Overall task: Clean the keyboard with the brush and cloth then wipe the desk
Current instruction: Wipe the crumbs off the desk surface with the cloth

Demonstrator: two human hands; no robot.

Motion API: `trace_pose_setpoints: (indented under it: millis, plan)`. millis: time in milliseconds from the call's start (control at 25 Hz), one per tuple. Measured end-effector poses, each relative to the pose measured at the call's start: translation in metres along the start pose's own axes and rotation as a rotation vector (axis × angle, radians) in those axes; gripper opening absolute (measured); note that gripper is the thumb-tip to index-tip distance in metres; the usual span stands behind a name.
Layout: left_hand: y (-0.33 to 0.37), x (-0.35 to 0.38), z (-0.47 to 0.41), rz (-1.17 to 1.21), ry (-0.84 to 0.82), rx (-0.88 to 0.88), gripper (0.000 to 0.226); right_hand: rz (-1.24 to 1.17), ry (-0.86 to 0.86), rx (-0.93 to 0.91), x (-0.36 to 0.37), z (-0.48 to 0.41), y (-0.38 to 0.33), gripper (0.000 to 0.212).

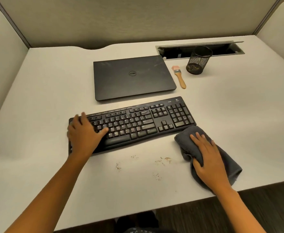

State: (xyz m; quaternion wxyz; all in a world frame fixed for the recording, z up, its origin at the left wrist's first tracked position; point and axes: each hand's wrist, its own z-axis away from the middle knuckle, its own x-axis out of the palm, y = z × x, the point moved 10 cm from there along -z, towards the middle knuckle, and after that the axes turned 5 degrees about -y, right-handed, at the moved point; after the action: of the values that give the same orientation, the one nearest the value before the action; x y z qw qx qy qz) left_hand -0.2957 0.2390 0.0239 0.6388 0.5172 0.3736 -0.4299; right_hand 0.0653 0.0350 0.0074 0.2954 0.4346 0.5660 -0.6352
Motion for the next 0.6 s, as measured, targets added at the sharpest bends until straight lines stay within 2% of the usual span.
trace_pose_setpoints:
  millis: [80, 200, 360, 400, 520, 600]
  plan:
    - [-0.04, -0.003, 0.009, 0.093, -0.039, -0.196, 0.096, -0.044, 0.009, 0.017, 0.002, 0.002, -0.001, 0.073]
    - [-0.07, -0.006, 0.013, 0.236, -0.122, -0.384, 0.085, -0.085, 0.048, 0.049, 0.001, 0.004, -0.004, 0.072]
    - [-0.094, 0.0, 0.011, 0.5, -0.251, -0.548, 0.102, -0.125, 0.061, 0.08, 0.006, 0.008, -0.016, 0.072]
    - [-0.095, 0.003, 0.012, 0.582, -0.283, -0.565, 0.093, -0.134, 0.065, 0.083, 0.009, 0.01, -0.022, 0.071]
    - [-0.086, 0.007, 0.018, 0.743, -0.403, -0.57, 0.035, -0.157, 0.064, 0.048, 0.024, 0.014, -0.051, 0.07]
    - [-0.079, 0.0, 0.017, 0.781, -0.42, -0.536, 0.026, -0.171, 0.055, 0.0, 0.04, 0.016, -0.081, 0.069]
